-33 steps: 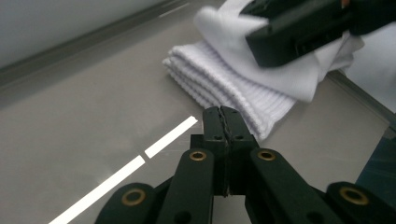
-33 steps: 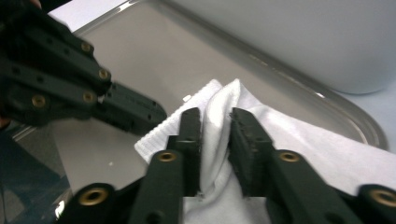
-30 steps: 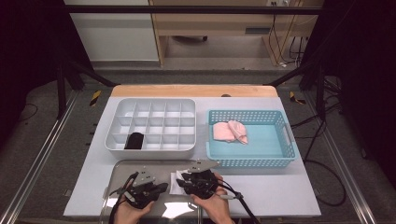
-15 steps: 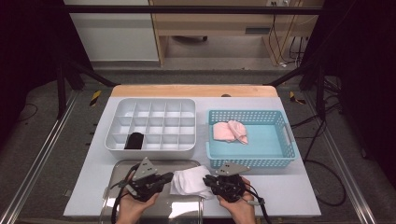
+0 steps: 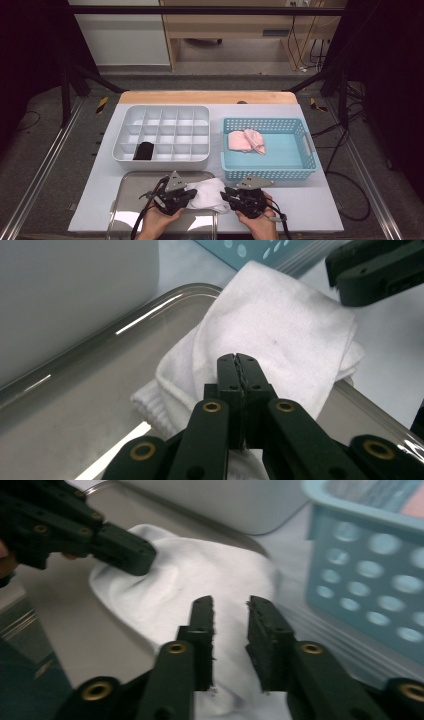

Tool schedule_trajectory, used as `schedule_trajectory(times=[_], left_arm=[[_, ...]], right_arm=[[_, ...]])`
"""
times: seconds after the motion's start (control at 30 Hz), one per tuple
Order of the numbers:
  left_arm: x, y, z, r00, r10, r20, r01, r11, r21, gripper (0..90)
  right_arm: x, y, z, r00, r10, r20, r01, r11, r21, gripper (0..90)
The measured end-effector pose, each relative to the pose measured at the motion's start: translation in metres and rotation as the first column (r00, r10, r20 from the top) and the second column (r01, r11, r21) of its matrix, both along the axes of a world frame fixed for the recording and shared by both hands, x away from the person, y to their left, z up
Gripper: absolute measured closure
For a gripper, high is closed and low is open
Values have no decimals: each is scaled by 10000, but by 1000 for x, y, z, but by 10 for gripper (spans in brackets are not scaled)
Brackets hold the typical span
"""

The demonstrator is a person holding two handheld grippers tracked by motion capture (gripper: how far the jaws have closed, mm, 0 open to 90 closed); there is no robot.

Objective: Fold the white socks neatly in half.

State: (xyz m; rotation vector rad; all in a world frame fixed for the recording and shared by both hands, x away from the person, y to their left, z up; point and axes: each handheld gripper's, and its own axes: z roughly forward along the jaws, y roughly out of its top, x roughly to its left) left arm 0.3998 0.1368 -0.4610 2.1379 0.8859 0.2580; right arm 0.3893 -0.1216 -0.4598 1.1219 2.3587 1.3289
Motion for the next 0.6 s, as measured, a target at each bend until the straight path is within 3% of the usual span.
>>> schedule_trajectory(times=[0.07, 0.27, 0.5, 0.6], left_arm=[[-1, -1, -2, 10000, -32, 13, 32, 10000, 50, 884], [-1, -1, -3, 10000, -64, 75, 63, 9998, 184, 884], [-1, -1, -4, 10000, -33, 72, 32, 9999, 151, 881], [-1, -2, -3, 10000, 19, 47, -20, 9999, 112, 870]], right_arm=[[0, -5, -3, 9996, -295, -17, 295, 9996, -20, 677], [0, -10, -19, 9978, -497, -433, 490, 9986, -184, 575], [0, -7, -27, 9965, -439, -713, 410, 9983, -423, 590], [0, -5, -27, 9958, -441, -806, 405, 9981, -456, 674]])
